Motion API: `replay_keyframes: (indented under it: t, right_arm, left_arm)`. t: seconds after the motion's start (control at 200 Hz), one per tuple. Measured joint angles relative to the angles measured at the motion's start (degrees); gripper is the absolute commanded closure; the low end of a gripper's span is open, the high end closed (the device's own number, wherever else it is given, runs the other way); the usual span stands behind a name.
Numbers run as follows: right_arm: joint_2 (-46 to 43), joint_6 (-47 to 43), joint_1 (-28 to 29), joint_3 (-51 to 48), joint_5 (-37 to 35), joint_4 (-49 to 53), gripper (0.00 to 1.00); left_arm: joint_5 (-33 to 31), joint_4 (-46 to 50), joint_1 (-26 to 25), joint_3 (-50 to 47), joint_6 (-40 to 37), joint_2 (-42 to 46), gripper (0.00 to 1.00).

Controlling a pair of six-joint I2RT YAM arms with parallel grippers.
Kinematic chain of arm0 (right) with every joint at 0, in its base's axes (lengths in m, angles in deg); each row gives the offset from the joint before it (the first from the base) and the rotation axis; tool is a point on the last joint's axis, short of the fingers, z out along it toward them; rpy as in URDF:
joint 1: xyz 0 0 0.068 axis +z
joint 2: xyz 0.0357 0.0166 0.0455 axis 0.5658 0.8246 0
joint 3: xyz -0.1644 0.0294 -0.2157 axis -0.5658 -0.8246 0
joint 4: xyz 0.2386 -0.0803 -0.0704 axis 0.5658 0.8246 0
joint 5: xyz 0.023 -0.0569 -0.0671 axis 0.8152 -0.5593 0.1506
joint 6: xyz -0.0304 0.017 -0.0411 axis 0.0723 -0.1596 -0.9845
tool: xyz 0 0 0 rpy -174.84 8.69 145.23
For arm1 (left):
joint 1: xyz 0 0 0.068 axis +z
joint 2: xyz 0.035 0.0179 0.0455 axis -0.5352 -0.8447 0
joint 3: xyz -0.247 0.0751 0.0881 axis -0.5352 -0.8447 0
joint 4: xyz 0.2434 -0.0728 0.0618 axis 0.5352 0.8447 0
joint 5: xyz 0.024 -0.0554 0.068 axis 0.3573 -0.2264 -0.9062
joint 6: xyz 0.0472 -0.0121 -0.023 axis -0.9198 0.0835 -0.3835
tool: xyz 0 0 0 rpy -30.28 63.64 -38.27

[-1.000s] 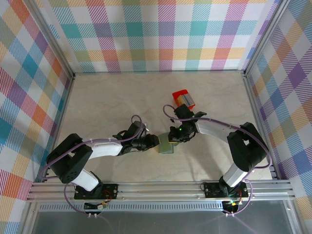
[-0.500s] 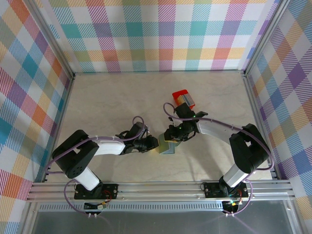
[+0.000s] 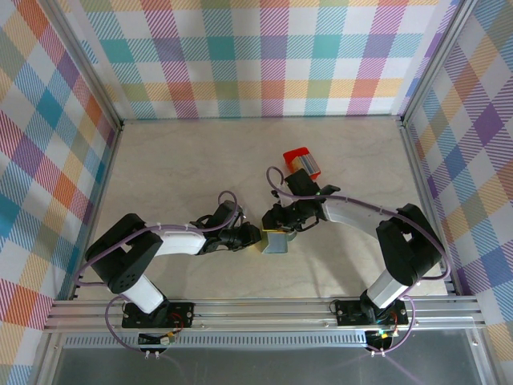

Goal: Put the credit cards into the card holder

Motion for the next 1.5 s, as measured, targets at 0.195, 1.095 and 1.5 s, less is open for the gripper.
replay_keyframes:
  t: [0.195,1.095,1.5]
  right_arm:
    - [0.1,0.9,1.6,0.0,0.2,-0.9,0.69]
    - [8.9,6.9,6.1,6.1,-4.0,-2.1,0.57]
    - [15.5,5.9,6.5,8.0,-3.8,-4.2,0.52]
  left_arm:
    - [-0.2,2.1,0.1,-0.2,-0.9,3.7,0.77]
    - [-3.8,21.0,5.0,-9.5,-1.2,30.6,0.74]
    - [-4.6,24.5,6.1,-11.1,-1.1,35.1,0.73]
